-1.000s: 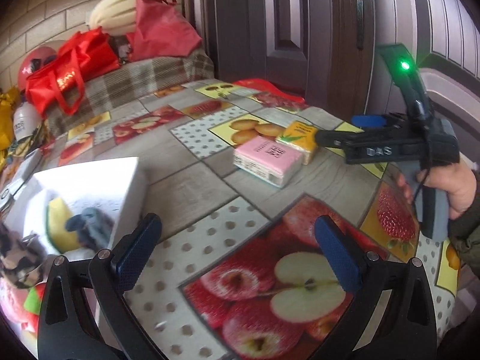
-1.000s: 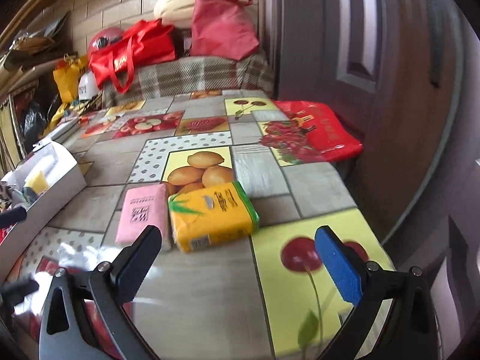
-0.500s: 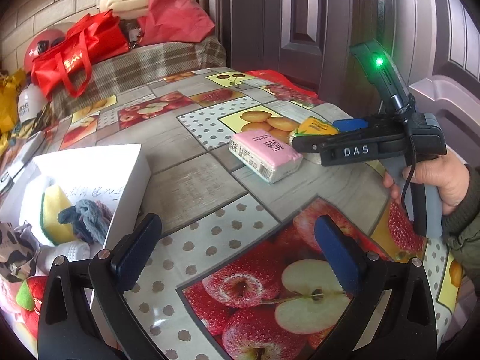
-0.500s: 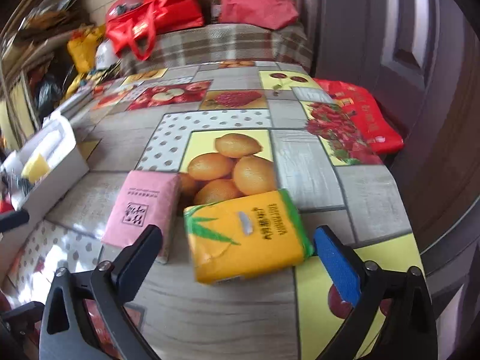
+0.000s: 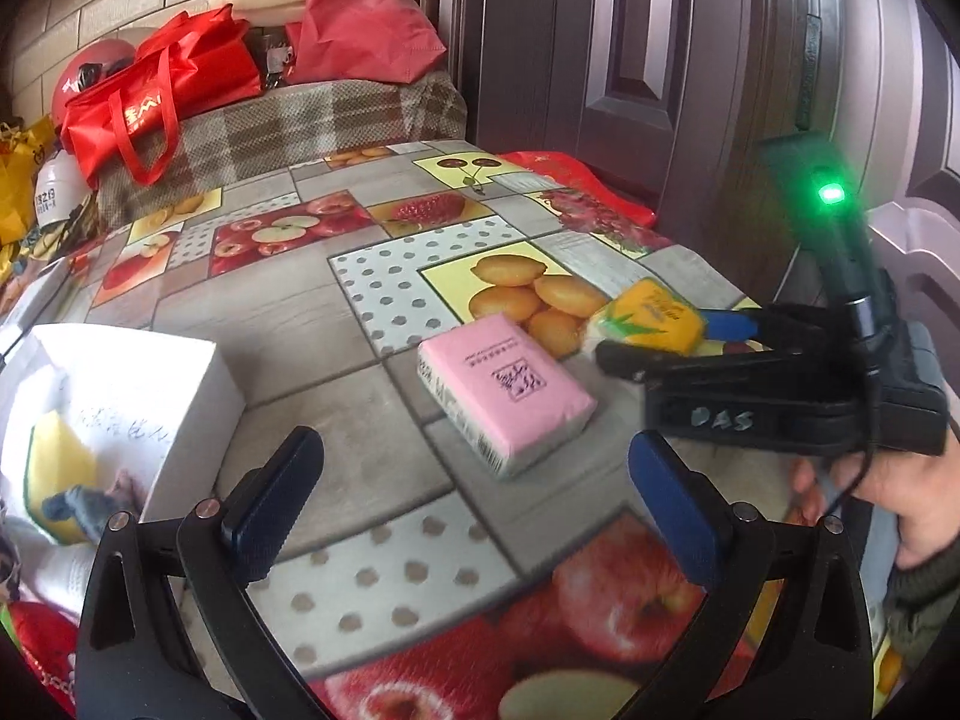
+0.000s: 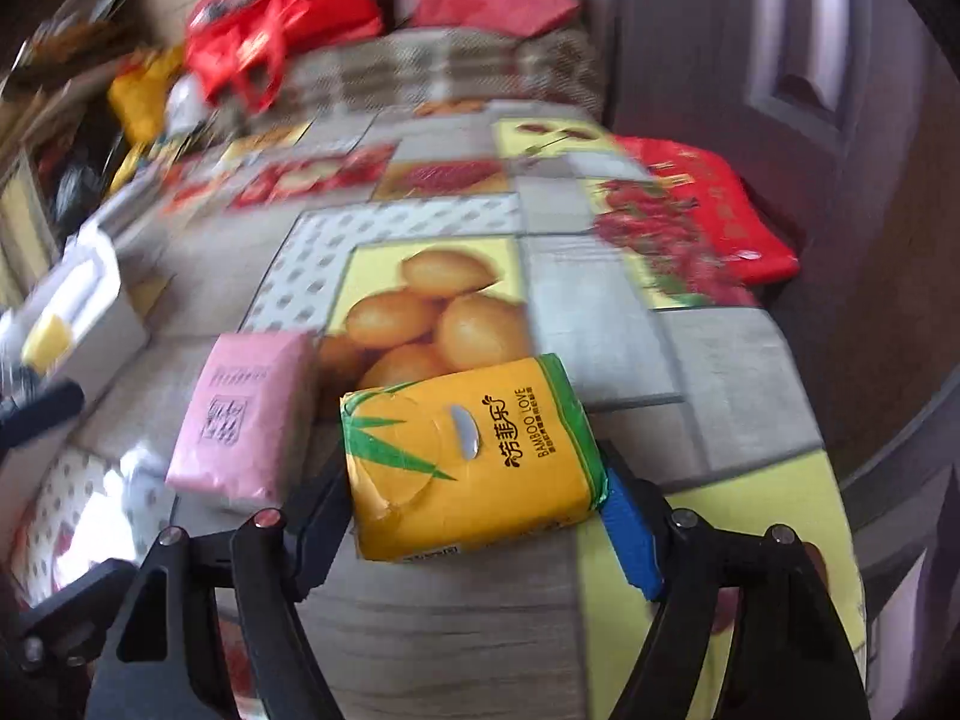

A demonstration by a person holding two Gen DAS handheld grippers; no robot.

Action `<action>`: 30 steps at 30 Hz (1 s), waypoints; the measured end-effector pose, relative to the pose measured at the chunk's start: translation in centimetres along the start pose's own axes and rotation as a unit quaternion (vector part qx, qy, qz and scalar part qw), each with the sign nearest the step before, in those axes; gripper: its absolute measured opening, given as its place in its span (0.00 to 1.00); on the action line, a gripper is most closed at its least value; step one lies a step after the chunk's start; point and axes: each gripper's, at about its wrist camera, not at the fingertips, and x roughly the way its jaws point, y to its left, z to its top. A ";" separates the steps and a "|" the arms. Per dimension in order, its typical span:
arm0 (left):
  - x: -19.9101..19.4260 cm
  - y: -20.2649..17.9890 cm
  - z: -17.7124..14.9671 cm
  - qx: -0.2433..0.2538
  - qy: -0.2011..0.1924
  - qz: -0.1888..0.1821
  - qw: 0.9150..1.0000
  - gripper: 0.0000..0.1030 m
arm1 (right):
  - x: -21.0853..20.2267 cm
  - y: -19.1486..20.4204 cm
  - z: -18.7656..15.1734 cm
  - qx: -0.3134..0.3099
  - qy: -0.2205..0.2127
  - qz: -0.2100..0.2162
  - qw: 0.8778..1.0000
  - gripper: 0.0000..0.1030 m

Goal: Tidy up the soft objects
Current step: 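Grasp the pink tissue pack with the left gripper while the right grasps the yellow tissue pack, then carry the pink tissue pack over the tray with the left gripper while the right carries the yellow pack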

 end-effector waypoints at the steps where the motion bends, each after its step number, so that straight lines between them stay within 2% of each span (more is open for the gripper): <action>1: 0.4 -0.2 0.3 -0.002 0.001 0.000 1.000 0.99 | -0.3 -1.1 -0.1 0.027 -0.009 0.002 1.000 0.73; 4: 1.9 -1.0 1.5 -0.010 0.005 0.012 1.000 0.99 | -0.4 -4.5 -0.7 0.115 -0.017 0.029 0.993 0.73; 8: 4.7 -1.6 3.2 -0.026 0.034 0.038 0.998 0.99 | -0.7 -4.1 -0.6 0.109 -0.022 0.021 0.994 0.73; 9: 5.2 -1.3 3.3 -0.034 0.039 0.037 0.998 0.96 | -0.5 -4.3 -0.5 0.114 -0.020 0.014 0.993 0.73; 10: 5.8 -1.0 3.4 -0.042 0.049 0.033 0.997 0.89 | -0.5 -4.7 -0.4 0.122 -0.020 0.021 0.992 0.73; 11: 6.6 -0.7 3.4 -0.047 0.069 0.024 0.996 0.63 | -0.8 -4.9 -0.5 0.127 -0.024 0.028 0.991 0.73; 15: 6.3 -0.3 3.3 -0.049 0.068 0.005 0.997 0.60 | -1.0 -5.0 -0.6 0.127 -0.027 0.029 0.991 0.73; 19: 4.4 -0.5 2.8 -0.034 0.027 -0.001 0.999 0.59 | -1.1 -5.1 -0.8 0.133 -0.030 0.025 0.990 0.73; 22: 2.0 -0.3 2.0 -0.025 -0.018 -0.004 1.000 0.59 | -1.4 -5.3 -0.9 0.141 -0.037 0.023 0.989 0.73; 30: -4.4 0.6 -1.0 0.006 -0.097 -0.006 0.995 0.60 | -3.1 -5.2 -1.5 0.154 -0.080 0.006 0.985 0.73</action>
